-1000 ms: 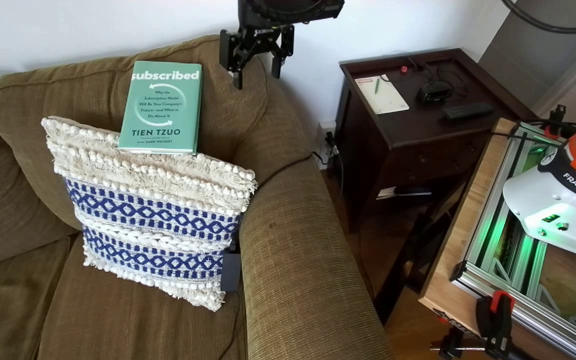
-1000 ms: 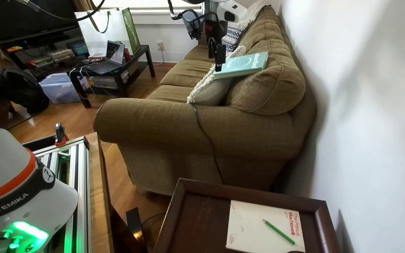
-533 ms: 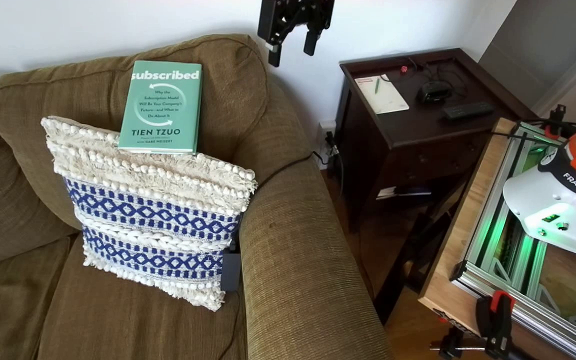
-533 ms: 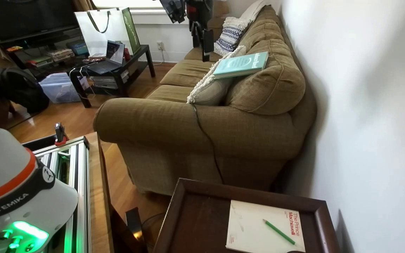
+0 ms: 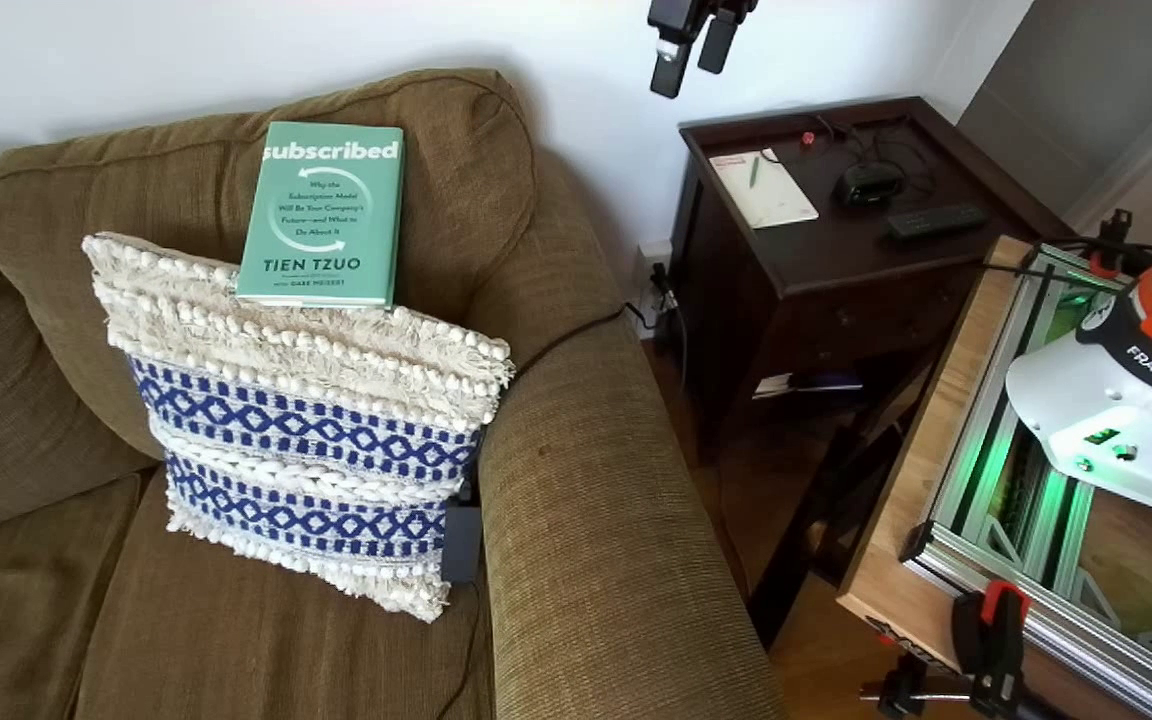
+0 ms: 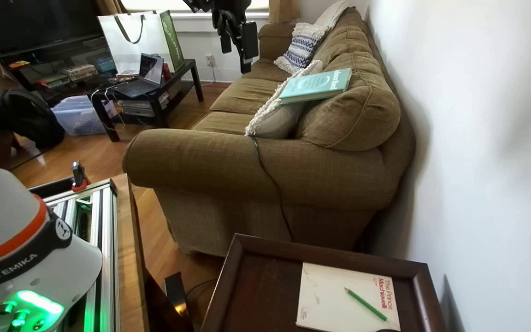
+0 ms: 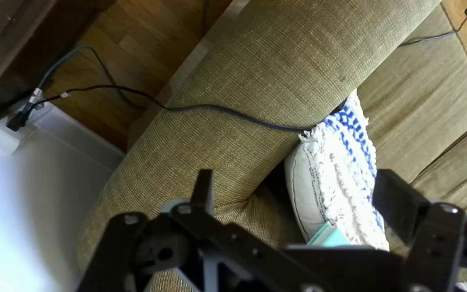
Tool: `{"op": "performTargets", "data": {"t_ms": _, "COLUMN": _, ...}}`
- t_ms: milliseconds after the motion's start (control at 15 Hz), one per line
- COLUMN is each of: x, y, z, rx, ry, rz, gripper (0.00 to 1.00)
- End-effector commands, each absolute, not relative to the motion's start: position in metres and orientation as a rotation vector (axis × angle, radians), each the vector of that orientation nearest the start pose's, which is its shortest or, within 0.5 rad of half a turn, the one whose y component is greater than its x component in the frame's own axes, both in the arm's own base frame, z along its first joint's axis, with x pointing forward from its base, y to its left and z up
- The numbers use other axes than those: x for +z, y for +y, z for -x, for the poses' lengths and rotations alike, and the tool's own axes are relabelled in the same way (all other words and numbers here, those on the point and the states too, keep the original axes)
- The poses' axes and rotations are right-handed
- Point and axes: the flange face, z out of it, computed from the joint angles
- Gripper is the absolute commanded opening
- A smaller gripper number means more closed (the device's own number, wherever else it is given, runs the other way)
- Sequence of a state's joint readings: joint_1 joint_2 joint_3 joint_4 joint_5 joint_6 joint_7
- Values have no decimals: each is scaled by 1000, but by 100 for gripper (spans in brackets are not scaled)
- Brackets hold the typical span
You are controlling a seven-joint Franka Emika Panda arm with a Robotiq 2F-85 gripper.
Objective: Remove one remote control from the shelf and put it on the seat of the sofa.
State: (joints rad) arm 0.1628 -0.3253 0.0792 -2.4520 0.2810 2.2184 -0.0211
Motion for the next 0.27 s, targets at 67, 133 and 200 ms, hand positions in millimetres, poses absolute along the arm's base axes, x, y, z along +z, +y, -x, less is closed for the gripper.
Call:
{"op": "performTargets", "data": {"t_ms": 67, "x": 430, "y": 114, "z": -425, "rx": -105, "ry": -156, "rz": 2919, "gripper": 100}}
{"op": "performTargets", "data": {"t_ms": 133, "x": 429, "y": 114, "z": -425, "rx": -103, "ry": -159, "rz": 2919, "gripper": 100}}
{"op": "performTargets", "data": {"t_ms": 200, "x": 429, "y": 114, "z": -425, "rx": -102, "ry": -160, "rz": 2918, "gripper": 100}}
